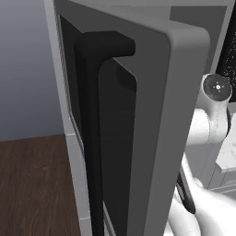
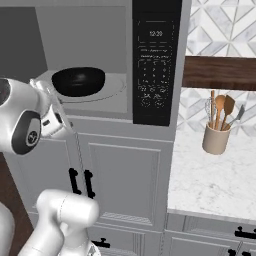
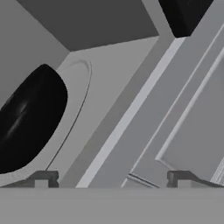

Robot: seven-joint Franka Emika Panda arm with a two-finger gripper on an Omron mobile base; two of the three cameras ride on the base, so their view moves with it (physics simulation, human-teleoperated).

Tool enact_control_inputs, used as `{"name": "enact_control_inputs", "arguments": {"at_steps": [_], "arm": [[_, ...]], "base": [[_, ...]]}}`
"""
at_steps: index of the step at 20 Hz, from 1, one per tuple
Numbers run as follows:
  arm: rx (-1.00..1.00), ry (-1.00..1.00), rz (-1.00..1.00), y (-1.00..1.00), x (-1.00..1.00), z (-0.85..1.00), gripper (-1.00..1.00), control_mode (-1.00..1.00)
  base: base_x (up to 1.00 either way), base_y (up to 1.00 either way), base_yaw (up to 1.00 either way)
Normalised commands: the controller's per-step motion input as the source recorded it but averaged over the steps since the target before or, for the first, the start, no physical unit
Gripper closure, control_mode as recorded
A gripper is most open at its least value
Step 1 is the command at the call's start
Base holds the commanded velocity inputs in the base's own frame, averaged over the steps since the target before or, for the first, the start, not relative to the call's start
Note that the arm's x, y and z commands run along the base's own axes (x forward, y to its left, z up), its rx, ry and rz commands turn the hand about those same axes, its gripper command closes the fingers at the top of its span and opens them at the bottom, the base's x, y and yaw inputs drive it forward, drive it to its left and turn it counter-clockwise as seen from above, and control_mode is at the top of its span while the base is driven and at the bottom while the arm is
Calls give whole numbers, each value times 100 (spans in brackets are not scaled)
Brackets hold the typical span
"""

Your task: Pick the sweet potato from the sink and place it in the bowl. Then pick the bowl and place it in the microwave. Then close the microwave door and press the start button.

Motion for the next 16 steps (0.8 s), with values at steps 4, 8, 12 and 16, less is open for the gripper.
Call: {"name": "enact_control_inputs", "arguments": {"at_steps": [4,8,12,16], "arm": [[-34,0,-23,-26,-34,0,-100,-100],[-42,-5,-21,-23,-25,0,-100,-100],[-46,-21,-18,-39,-6,0,-100,-100],[-49,-33,-21,-15,-29,0,-100,-100]], "base": [[0,0,0],[0,0,0],[0,0,0],[0,0,0]]}}
